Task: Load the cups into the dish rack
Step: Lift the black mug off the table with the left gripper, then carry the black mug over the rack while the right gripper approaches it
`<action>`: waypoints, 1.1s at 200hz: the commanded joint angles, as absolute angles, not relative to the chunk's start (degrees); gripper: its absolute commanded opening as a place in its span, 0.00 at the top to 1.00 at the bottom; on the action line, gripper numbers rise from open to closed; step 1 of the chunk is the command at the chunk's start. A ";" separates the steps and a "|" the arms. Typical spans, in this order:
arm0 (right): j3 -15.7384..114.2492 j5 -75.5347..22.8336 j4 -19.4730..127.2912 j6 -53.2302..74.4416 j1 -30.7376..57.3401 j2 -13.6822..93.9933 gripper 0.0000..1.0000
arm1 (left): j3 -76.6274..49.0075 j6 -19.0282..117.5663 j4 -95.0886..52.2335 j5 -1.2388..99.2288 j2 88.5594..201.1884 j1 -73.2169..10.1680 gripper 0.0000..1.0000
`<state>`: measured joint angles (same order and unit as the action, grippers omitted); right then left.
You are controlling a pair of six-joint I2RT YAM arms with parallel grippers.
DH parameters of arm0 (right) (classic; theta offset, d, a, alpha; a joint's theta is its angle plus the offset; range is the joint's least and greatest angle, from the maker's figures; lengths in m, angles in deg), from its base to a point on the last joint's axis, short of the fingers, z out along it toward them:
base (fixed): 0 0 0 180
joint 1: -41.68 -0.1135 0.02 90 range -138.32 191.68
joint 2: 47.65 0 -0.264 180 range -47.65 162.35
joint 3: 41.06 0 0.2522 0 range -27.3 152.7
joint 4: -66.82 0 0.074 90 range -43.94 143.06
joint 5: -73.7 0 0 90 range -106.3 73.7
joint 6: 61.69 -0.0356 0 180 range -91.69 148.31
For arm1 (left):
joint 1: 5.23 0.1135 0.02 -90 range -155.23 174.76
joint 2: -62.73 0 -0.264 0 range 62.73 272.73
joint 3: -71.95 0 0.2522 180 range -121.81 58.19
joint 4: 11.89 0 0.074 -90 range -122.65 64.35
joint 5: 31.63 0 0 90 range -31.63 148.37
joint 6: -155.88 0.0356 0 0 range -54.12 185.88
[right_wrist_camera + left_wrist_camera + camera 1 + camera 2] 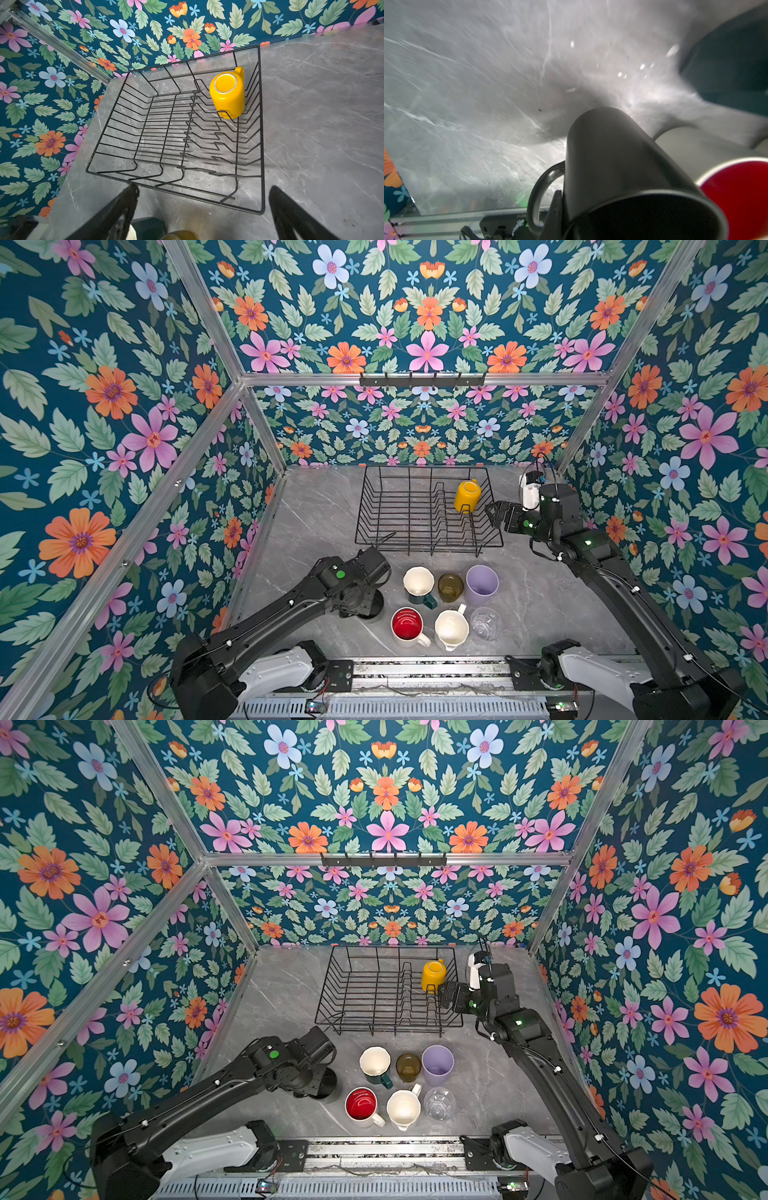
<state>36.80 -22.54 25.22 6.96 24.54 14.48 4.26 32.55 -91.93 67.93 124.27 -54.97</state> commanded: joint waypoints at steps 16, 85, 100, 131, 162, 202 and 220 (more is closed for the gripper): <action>37.38 -26.09 28.79 5.81 24.46 15.43 0.01 | -1.65 32.31 -93.83 75.01 120.29 -54.50 1.00; 34.19 -42.50 41.37 -0.02 24.47 16.27 0.01 | -10.87 40.28 -75.29 75.48 114.77 -50.22 1.00; 33.09 -46.28 44.71 -1.14 24.46 15.83 0.01 | -10.47 42.08 -69.29 70.07 114.99 -46.92 1.00; 28.91 -52.05 53.52 -4.01 24.60 13.74 0.01 | -8.22 43.33 -60.20 54.16 115.81 -36.88 1.00; 24.93 -55.39 61.80 -5.62 24.89 12.22 0.01 | -6.76 42.83 -53.42 41.68 118.19 -31.74 1.00; 23.04 -60.40 70.37 -3.23 24.98 10.89 0.01 | -4.56 39.53 -45.65 27.35 121.55 -28.64 1.00; 22.89 -62.07 75.12 -1.97 24.98 11.55 0.01 | -2.94 37.92 -42.90 21.94 122.64 -27.71 1.00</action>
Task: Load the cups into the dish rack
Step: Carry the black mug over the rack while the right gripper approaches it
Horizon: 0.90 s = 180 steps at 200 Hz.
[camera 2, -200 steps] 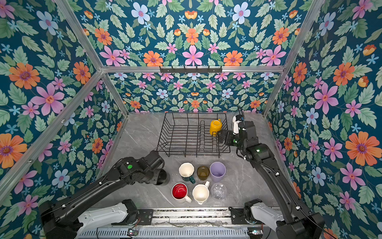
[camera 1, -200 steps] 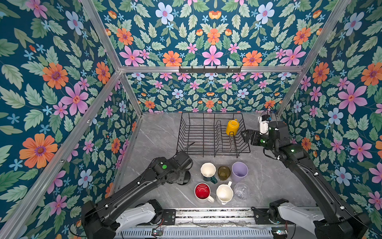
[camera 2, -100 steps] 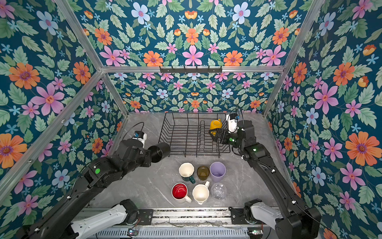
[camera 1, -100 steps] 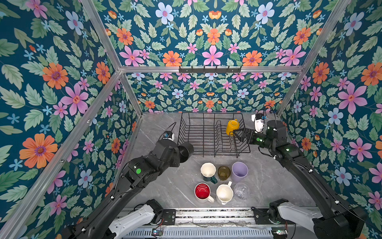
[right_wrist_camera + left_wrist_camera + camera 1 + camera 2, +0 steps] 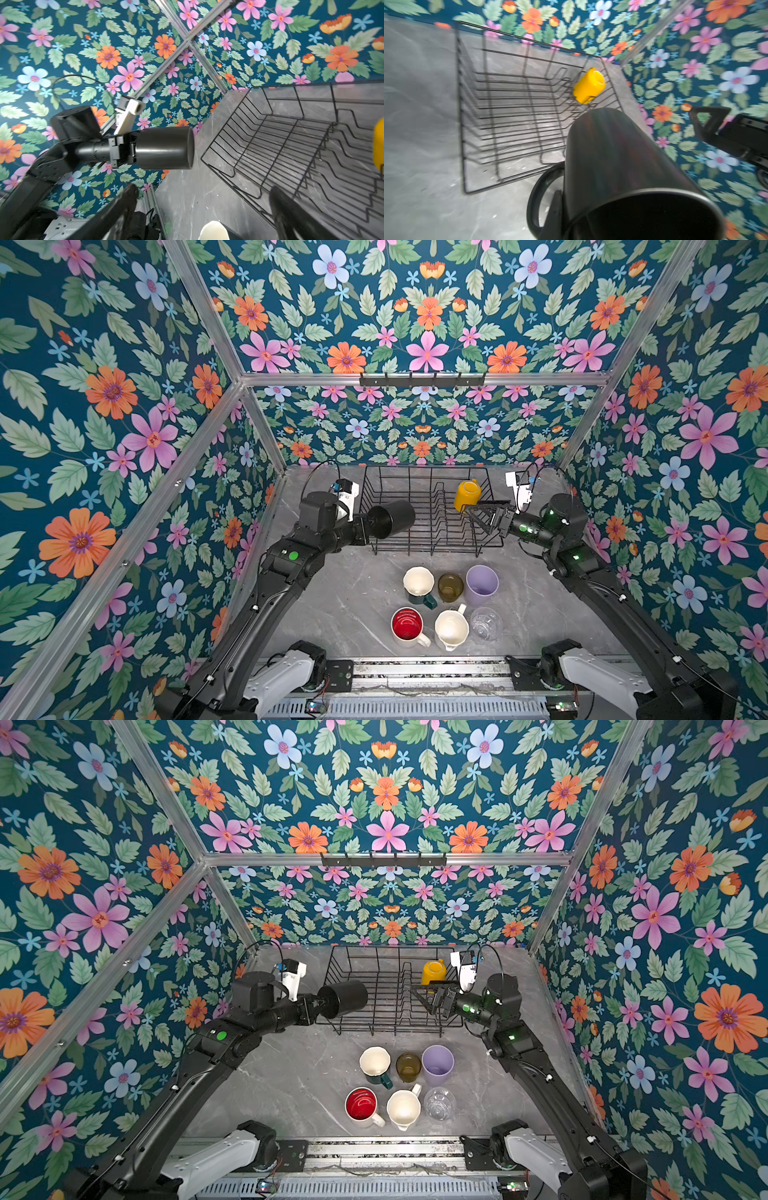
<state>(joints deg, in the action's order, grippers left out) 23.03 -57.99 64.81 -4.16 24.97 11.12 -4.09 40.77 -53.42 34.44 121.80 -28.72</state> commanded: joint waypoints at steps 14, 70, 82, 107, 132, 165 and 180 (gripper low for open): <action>22.98 -62.89 78.06 -0.70 24.94 12.56 0.01 | -1.73 36.46 -40.81 18.02 123.29 -27.39 1.00; 23.51 -69.85 90.38 0.43 24.92 19.39 0.01 | 1.43 31.26 -33.18 5.86 125.55 -27.01 1.00; 25.09 -72.59 90.36 1.58 24.93 20.79 0.01 | 1.85 30.37 -32.13 4.59 125.95 -26.96 1.00; 27.52 -76.76 90.97 2.20 24.77 23.15 0.01 | 1.98 29.52 -31.23 1.08 127.18 -27.03 1.00; 28.84 -79.46 89.19 4.57 23.48 24.59 0.01 | 2.58 28.18 -28.63 -1.36 127.69 -27.03 1.00; 31.62 -80.64 80.07 13.08 19.64 25.83 0.01 | 3.41 27.31 -26.66 -3.62 128.49 -27.03 1.00; 32.46 -80.53 78.74 14.54 18.45 26.66 0.01 | 4.06 26.42 -25.29 -4.73 128.64 -27.03 1.00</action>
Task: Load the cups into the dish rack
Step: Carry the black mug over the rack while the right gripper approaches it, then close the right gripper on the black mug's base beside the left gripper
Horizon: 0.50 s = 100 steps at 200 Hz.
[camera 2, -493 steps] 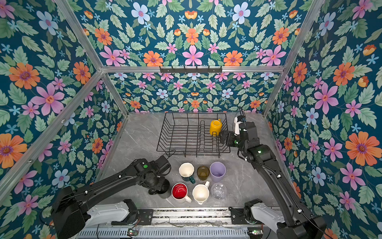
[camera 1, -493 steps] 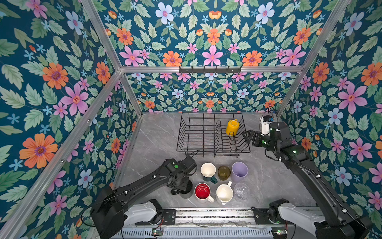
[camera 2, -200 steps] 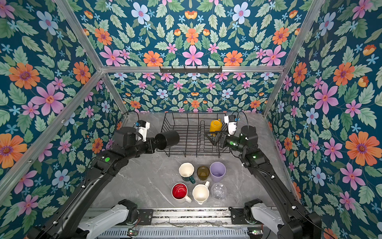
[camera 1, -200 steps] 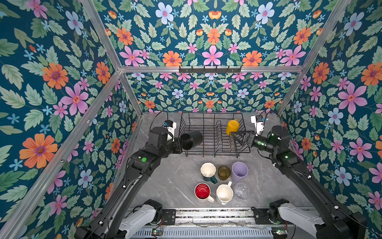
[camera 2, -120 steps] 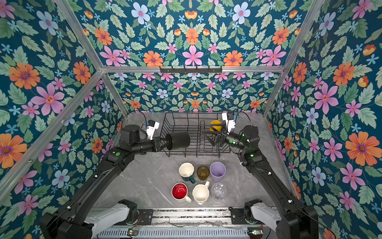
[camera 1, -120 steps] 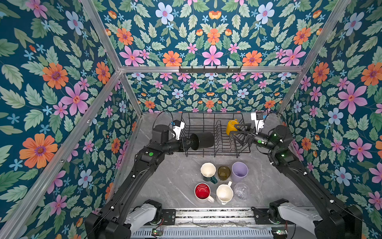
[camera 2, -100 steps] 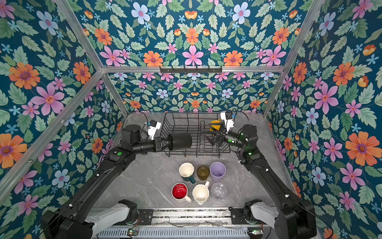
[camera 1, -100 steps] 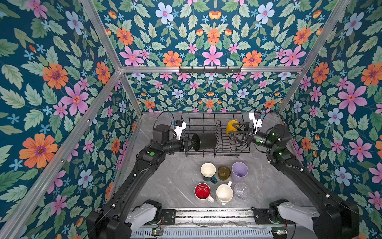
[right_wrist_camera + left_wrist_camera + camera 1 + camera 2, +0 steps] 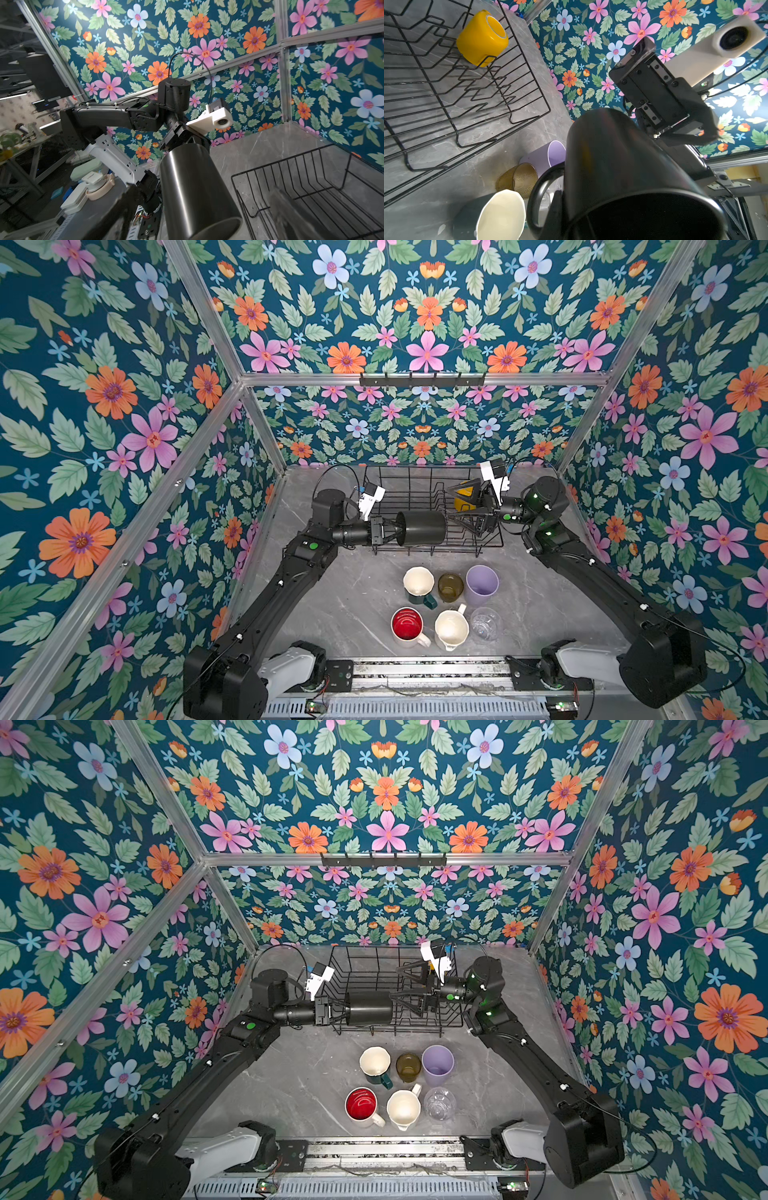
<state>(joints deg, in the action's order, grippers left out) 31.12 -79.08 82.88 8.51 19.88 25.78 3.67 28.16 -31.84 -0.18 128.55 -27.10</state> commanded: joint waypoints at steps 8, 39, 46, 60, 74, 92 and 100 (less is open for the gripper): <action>32.75 -80.71 79.15 14.44 18.12 27.19 0.01 | 4.49 25.78 -24.17 -5.23 128.41 -26.98 1.00; 32.95 -81.16 82.00 13.13 17.38 30.13 0.01 | 5.15 24.98 -23.02 -6.30 128.14 -27.02 1.00; 33.20 -81.47 82.90 12.43 17.33 30.90 0.01 | 5.40 24.63 -22.57 -6.66 128.07 -27.02 1.00; 33.59 -82.62 84.30 11.38 16.96 32.07 0.01 | 5.80 23.89 -21.61 -7.38 128.14 -27.03 1.00; 33.61 -83.38 84.49 11.88 16.32 32.89 0.01 | 5.98 23.36 -21.17 -8.14 128.06 -27.02 1.00; 33.52 -83.69 84.05 13.05 15.11 33.63 0.01 | 6.07 23.25 -21.14 -8.44 127.78 -27.03 1.00; 33.52 -83.64 84.00 13.32 14.58 33.95 0.01 | 6.16 23.23 -21.16 -8.50 127.69 -27.01 1.00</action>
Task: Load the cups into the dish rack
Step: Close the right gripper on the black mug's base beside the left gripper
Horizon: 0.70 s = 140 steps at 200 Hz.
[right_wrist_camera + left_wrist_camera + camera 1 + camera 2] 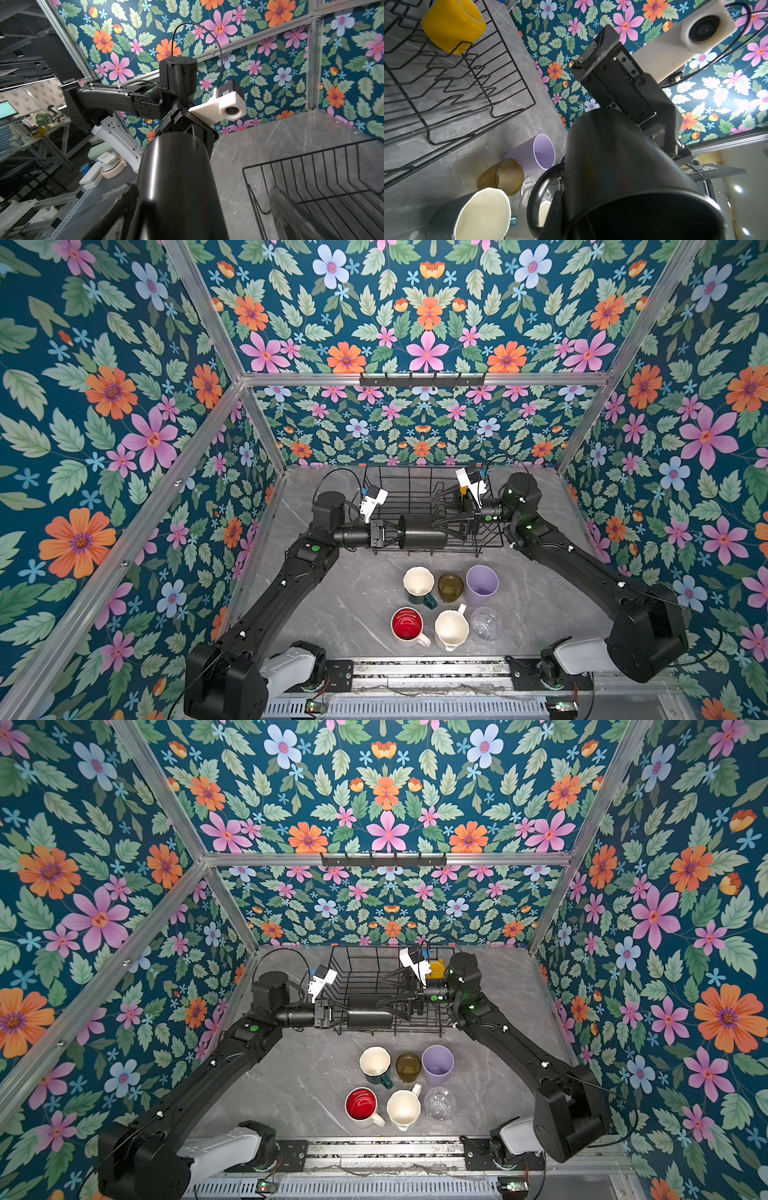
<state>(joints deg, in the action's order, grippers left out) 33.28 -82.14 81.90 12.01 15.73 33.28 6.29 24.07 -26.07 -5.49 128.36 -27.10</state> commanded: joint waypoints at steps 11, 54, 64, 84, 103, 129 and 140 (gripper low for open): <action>33.52 -83.63 83.85 13.45 13.91 34.31 0.01 | 6.33 22.93 -20.91 -8.60 127.60 -27.02 1.00; 33.61 -83.72 82.36 14.62 12.09 34.97 0.01 | 6.93 21.67 -19.01 -9.26 127.56 -27.03 1.00; 33.87 -83.71 81.54 15.16 11.65 35.05 0.01 | 7.08 21.39 -18.67 -9.55 127.53 -27.01 1.00; 34.23 -83.76 80.45 15.73 10.91 35.49 0.01 | 7.60 20.77 -17.60 -9.76 127.33 -27.00 1.00; 34.57 -84.12 80.07 15.71 10.32 36.06 0.01 | 8.28 19.50 -15.83 -10.12 126.98 -27.03 1.00; 34.86 -84.19 79.95 15.72 9.71 36.54 0.01 | 8.85 18.24 -14.09 -10.30 126.65 -27.02 1.00; 34.84 -84.15 79.70 15.81 9.47 36.64 0.01 | 8.99 17.83 -13.71 -10.32 126.63 -26.99 1.00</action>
<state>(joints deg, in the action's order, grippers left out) 34.57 -83.96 80.04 14.94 9.96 36.32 9.09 19.55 -20.33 -7.52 127.22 -27.04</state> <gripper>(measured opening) 0.988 0.088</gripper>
